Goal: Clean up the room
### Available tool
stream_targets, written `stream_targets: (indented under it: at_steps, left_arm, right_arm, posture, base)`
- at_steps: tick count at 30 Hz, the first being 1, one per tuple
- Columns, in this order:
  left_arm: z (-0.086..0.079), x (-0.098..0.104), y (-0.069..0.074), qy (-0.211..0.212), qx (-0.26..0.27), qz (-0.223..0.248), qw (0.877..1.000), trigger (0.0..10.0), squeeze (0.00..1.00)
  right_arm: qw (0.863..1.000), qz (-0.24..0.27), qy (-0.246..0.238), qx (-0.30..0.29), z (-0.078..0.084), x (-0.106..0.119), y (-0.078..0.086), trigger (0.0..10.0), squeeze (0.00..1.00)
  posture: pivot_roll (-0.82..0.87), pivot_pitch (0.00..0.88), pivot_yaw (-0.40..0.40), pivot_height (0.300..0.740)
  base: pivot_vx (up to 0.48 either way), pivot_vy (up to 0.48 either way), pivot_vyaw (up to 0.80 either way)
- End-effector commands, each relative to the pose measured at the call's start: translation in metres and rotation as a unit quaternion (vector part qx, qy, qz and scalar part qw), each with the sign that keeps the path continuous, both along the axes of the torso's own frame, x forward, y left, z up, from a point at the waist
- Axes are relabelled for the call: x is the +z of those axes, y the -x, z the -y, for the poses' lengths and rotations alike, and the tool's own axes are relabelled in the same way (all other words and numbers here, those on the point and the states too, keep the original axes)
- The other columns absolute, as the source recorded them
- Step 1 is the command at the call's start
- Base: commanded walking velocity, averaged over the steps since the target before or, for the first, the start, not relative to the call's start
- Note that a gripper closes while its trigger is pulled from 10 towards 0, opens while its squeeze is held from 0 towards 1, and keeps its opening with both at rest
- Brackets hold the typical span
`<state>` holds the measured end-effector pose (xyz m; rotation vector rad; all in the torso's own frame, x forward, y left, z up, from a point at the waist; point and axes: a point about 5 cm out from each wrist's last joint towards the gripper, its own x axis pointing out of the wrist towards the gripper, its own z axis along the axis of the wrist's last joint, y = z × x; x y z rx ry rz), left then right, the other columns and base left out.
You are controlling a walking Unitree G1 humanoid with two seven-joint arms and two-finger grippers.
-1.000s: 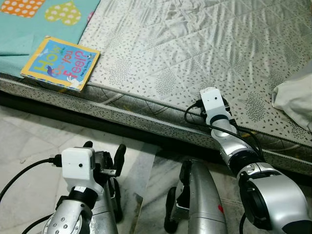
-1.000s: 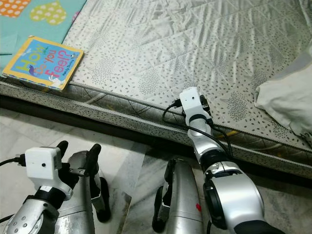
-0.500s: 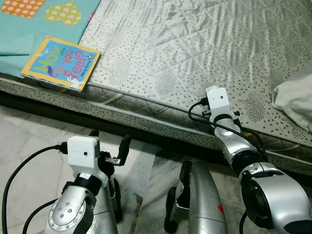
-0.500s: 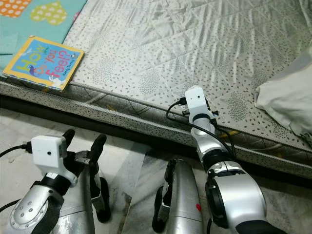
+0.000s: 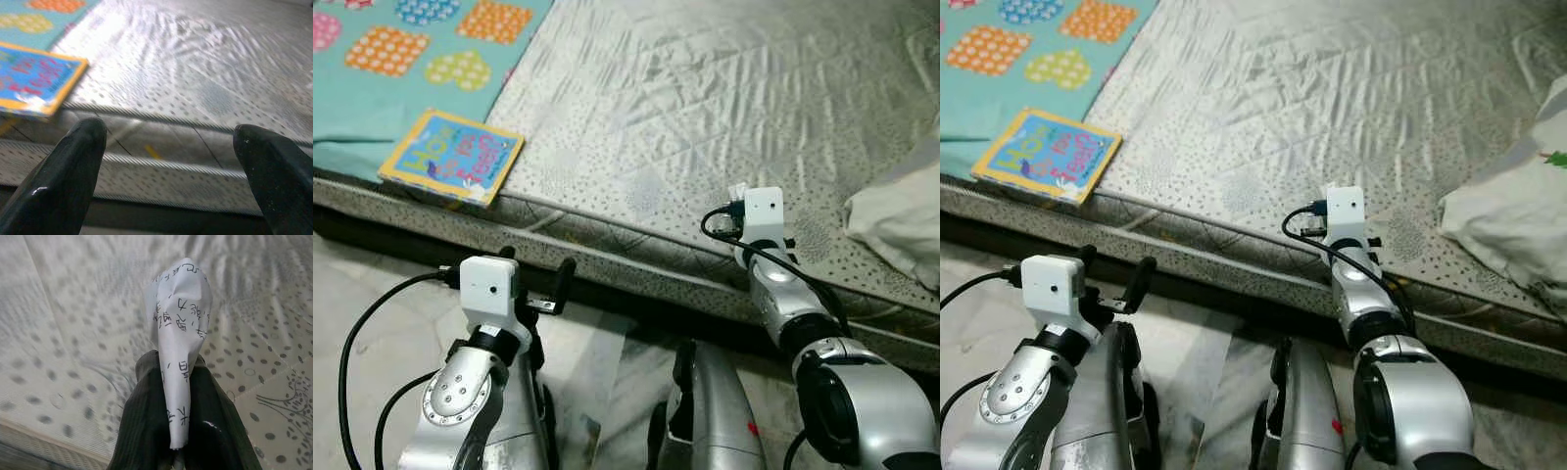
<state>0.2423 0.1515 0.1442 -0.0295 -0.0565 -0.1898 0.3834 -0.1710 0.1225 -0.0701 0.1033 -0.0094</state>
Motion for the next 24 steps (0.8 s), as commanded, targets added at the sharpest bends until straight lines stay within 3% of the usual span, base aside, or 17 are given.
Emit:
stream_targets:
  at_steps: [1, 9, 16, 17, 18, 24]
  left_arm:
    - [-0.006, -0.006, -0.002, -0.007, 0.015, -0.004, 1.0, 10.0, 0.0]
    - [-0.032, -0.015, -0.009, -0.044, 0.116, 0.011, 0.992, 10.0, 0.0]
    - [-0.043, -0.021, -0.007, -0.06, 0.125, 0.019, 0.99, 10.0, 0.0]
    - [-0.045, -0.024, -0.008, -0.061, 0.127, 0.02, 0.99, 10.0, 0.0]
    - [-0.045, -0.026, -0.008, -0.061, 0.128, 0.019, 0.99, 10.0, 0.0]
    - [-0.042, -0.029, -0.015, -0.054, 0.126, 0.022, 0.99, 10.0, 0.0]
  right_arm:
    - [1.0, 0.005, -0.013, 0.002, 0.004, -0.002, 0.003, 0.0, 0.0]
    - [0.994, 0.027, -0.093, 0.056, -0.009, -0.005, 0.009, 0.0, 0.0]
    - [0.987, 0.029, -0.109, 0.118, -0.021, -0.012, 0.018, 0.1, 0.0]
    - [0.986, 0.024, -0.119, 0.117, -0.021, -0.014, 0.021, 6.0, 0.0]
    - [0.985, 0.024, -0.123, 0.117, -0.022, -0.014, 0.022, 10.0, 0.0]
    - [0.974, 0.082, -0.158, 0.14, -0.027, 0.001, 0.034, 10.0, 0.0]
  posture:
    - [0.14, 0.08, -0.102, 0.55]
    - [0.12, 0.005, -0.107, 0.55]
    - [0.11, 0.0, -0.1, 0.55]
    - [0.11, 0.0, -0.099, 0.55]
    - [0.1, 0.0, -0.096, 0.55]
    - [0.09, 0.0, -0.086, 0.55]
  base:
    - [0.0, 0.0, 0.0]
    - [0.0, 0.0, 0.0]
    - [0.0, 0.0, 0.0]
    - [0.0, 0.0, 0.0]
    - [0.0, 0.0, 0.0]
    - [0.0, 0.0, 0.0]
